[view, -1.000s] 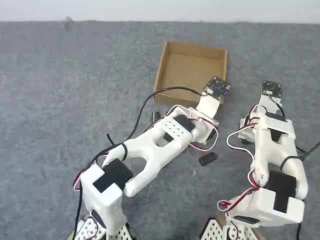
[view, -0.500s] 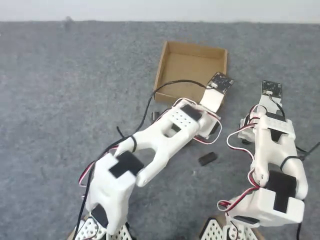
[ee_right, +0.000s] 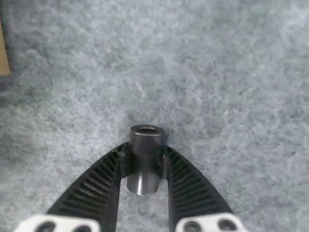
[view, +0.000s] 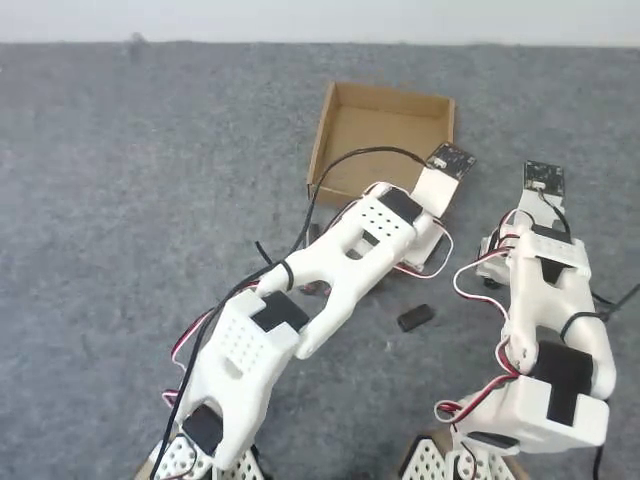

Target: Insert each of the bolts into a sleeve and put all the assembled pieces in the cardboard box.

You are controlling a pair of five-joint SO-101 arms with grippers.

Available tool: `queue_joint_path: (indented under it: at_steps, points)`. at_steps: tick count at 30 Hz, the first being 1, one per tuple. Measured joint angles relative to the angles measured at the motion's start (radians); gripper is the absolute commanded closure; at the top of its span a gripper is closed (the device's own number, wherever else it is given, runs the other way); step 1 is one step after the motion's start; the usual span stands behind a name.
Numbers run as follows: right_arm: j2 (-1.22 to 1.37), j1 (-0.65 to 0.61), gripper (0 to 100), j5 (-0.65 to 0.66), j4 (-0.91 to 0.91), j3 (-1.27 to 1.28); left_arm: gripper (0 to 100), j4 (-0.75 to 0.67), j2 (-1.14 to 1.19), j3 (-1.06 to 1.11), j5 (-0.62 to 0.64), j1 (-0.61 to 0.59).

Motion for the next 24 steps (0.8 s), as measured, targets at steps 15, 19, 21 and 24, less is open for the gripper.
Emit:
queue_joint_path:
  at_steps: [15, 19, 21, 24]
  points:
    - [0.000, 0.000, 99.2, 0.000, 0.000, 0.000, 99, 0.063, -0.330, 0.218, -0.005, -0.137]
    - [0.000, 0.000, 99.2, 0.000, 0.000, 0.000, 99, 0.063, -0.548, 0.362, -0.005, -0.207]
    - [0.000, 0.000, 99.2, 0.000, 0.000, 0.000, 99, 0.046, -0.646, 0.440, 0.000, -0.230]
    - [0.000, 0.000, 99.2, 0.000, 0.000, 0.000, 99, -0.037, -0.761, 0.578, -0.009, -0.235]
